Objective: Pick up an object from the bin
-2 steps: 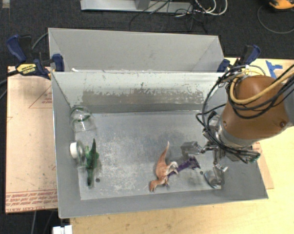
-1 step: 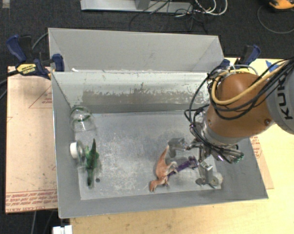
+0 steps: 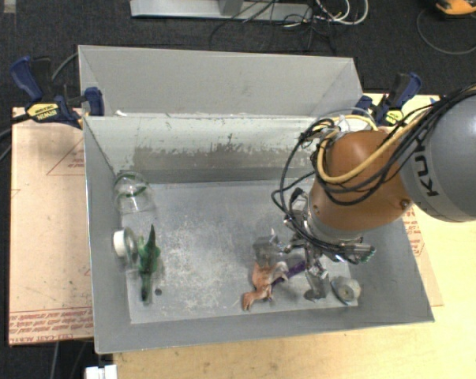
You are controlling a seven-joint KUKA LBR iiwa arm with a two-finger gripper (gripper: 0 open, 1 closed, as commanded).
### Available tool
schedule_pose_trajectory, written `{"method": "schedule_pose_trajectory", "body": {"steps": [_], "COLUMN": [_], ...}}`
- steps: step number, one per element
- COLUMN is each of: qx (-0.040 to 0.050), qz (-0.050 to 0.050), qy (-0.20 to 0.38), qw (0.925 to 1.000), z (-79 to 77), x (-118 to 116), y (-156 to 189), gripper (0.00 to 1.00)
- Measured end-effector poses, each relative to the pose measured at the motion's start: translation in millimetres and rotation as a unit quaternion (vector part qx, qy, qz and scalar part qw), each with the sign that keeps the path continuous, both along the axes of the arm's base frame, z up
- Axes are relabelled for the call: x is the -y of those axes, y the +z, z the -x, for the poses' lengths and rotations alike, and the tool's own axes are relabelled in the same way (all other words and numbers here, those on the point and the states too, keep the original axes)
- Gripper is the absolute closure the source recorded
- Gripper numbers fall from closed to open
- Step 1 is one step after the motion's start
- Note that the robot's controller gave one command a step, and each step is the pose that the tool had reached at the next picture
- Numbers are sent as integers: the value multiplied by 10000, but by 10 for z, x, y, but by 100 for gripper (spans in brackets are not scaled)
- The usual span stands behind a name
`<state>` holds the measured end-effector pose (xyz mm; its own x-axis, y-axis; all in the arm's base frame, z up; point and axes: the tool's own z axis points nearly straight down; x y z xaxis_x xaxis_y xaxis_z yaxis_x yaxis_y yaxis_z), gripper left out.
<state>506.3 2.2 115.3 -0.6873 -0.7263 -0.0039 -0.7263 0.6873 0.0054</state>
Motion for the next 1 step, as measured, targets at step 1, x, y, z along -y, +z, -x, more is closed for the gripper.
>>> {"method": "schedule_pose_trajectory", "body": {"steps": [1], "qx": [109], "qz": [-3], "qy": [620], "qw": [9980], "z": [-57], "x": [71], "y": [-422], "gripper": [100]}}
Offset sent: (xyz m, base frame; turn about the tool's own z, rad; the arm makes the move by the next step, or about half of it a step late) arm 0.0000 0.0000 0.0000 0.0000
